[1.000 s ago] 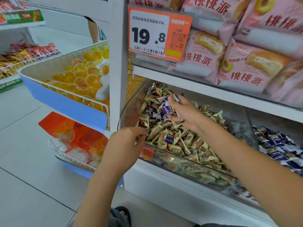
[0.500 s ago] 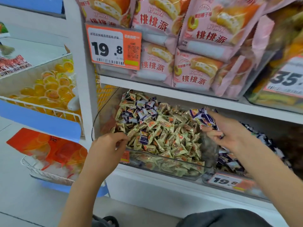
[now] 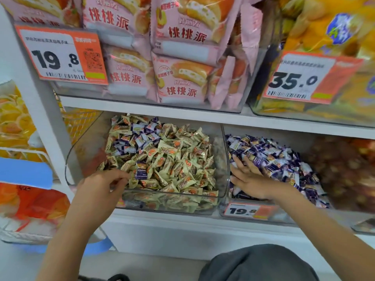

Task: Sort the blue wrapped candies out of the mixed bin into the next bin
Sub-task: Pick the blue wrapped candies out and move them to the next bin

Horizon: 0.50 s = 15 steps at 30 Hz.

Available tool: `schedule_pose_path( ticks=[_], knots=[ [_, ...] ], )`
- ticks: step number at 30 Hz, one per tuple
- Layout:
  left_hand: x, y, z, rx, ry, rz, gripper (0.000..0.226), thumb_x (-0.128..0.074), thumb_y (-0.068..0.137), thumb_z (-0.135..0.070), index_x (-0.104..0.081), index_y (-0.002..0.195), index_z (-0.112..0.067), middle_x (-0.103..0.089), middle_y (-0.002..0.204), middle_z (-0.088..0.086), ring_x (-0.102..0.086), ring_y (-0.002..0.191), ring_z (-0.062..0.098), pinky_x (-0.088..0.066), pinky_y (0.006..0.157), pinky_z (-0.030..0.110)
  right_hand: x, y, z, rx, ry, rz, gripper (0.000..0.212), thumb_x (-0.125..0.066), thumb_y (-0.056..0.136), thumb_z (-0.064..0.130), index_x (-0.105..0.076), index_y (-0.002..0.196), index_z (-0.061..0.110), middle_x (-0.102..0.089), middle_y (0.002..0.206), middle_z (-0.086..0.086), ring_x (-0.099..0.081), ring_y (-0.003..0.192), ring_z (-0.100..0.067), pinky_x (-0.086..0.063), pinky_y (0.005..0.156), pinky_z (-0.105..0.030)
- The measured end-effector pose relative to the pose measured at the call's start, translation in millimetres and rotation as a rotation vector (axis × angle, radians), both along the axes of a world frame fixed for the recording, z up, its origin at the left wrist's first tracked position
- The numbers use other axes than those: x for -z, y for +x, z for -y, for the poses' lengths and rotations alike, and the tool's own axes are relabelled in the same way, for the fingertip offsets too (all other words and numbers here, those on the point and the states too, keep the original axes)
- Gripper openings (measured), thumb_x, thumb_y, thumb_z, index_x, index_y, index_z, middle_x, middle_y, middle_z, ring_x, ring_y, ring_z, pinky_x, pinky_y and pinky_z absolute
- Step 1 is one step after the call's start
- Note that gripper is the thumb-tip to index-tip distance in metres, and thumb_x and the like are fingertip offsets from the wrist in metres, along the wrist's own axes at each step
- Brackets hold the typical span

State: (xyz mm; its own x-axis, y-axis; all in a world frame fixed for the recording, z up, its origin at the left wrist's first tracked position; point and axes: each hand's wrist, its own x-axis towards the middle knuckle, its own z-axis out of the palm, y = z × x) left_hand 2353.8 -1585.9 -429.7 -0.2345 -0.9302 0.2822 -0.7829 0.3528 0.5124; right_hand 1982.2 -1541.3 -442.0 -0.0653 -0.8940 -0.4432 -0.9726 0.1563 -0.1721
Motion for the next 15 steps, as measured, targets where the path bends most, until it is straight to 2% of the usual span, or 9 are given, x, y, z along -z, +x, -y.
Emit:
schedule_pose_path(
  ticks=[4, 6, 8, 10, 11, 12, 13, 14, 15],
  knots=[
    [0, 0, 0, 0.009, 0.026, -0.029, 0.016, -0.066, 0.084, -0.008, -0.074, 0.089, -0.020, -0.069, 0.083, -0.008, -0.058, 0.071, 0.009, -0.041, 0.061, 0.021, -8, -5, 15, 0.047, -0.006, -0.092, 0.051, -0.017, 0.099, 0.052, 0.006, 0.144, 0.048, 0.035, 0.147, 0.017, 0.034, 0.137, -0.014, 0.013, 0.109, -0.061],
    [-1, 2, -2, 0.003, 0.028, -0.066, 0.015, -0.066, 0.084, -0.006, -0.074, 0.086, -0.018, -0.067, 0.080, -0.009, -0.057, 0.070, 0.005, -0.040, 0.062, 0.016, -14, 0, 8, 0.107, -0.021, -0.046, 0.048, -0.019, 0.099, 0.051, -0.002, 0.144, 0.052, 0.031, 0.149, 0.018, 0.034, 0.137, -0.015, 0.010, 0.107, -0.065],
    [-1, 6, -3, -0.011, 0.044, -0.102, 0.015, -0.065, 0.084, -0.005, -0.073, 0.086, -0.018, -0.066, 0.082, -0.010, -0.056, 0.072, 0.004, -0.038, 0.064, 0.013, -25, 10, -8, 0.141, -0.119, -0.051, 0.043, -0.024, 0.100, 0.046, -0.016, 0.142, 0.053, 0.024, 0.152, 0.019, 0.029, 0.139, -0.016, 0.005, 0.107, -0.068],
    [-2, 11, -3, -0.017, 0.045, -0.110, 0.016, -0.065, 0.084, -0.006, -0.074, 0.087, -0.018, -0.066, 0.084, -0.010, -0.058, 0.074, 0.007, -0.039, 0.064, 0.013, -38, 30, -24, 0.164, -0.344, -0.141, 0.039, -0.031, 0.101, 0.033, -0.034, 0.138, 0.046, 0.005, 0.157, 0.013, 0.010, 0.145, -0.021, -0.006, 0.109, -0.064],
    [-3, 13, -3, -0.023, 0.045, -0.110, 0.016, -0.065, 0.084, -0.006, -0.074, 0.088, -0.018, -0.066, 0.085, -0.011, -0.058, 0.075, 0.008, -0.039, 0.064, 0.014, -45, 44, -30, 0.182, -0.501, -0.165, 0.037, -0.034, 0.100, 0.026, -0.043, 0.135, 0.037, -0.012, 0.158, 0.008, -0.009, 0.146, -0.025, -0.017, 0.110, -0.058],
    [-4, 16, -3, -0.031, 0.046, -0.113, 0.016, -0.065, 0.084, -0.005, -0.074, 0.088, -0.017, -0.065, 0.086, -0.011, -0.057, 0.074, 0.007, -0.038, 0.063, 0.014, -49, 59, -33, 0.187, -0.691, -0.122, 0.034, -0.038, 0.097, 0.018, -0.053, 0.128, 0.027, -0.032, 0.151, 0.001, -0.037, 0.135, -0.026, -0.033, 0.105, -0.050],
    [-5, 19, -4, -0.043, 0.047, -0.119, 0.016, -0.064, 0.085, -0.005, -0.074, 0.088, -0.017, -0.065, 0.087, -0.010, -0.056, 0.072, 0.006, -0.038, 0.062, 0.015, -54, 77, -32, 0.165, -0.858, -0.008, 0.030, -0.043, 0.094, 0.012, -0.060, 0.118, 0.018, -0.051, 0.135, -0.004, -0.060, 0.106, -0.019, -0.049, 0.087, -0.036],
    [-6, 21, -5, -0.055, 0.048, -0.125, 0.017, -0.063, 0.085, -0.005, -0.074, 0.089, -0.017, -0.065, 0.089, -0.010, -0.055, 0.071, 0.006, -0.037, 0.061, 0.015, -59, 96, -30, 0.113, -0.954, 0.128, 0.025, -0.046, 0.091, 0.008, -0.063, 0.109, 0.014, -0.062, 0.116, -0.004, -0.061, 0.076, -0.007, -0.050, 0.066, -0.025],
    [-6, 24, -5, -0.067, 0.052, -0.130, 0.017, -0.063, 0.085, -0.004, -0.074, 0.091, -0.016, -0.065, 0.090, -0.010, -0.055, 0.072, 0.007, -0.037, 0.061, 0.014, -63, 114, -23, 0.013, -0.963, 0.212, 0.022, -0.048, 0.091, 0.008, -0.064, 0.105, 0.014, -0.064, 0.104, -0.002, -0.056, 0.064, -0.002, -0.048, 0.057, -0.021]
  ],
)
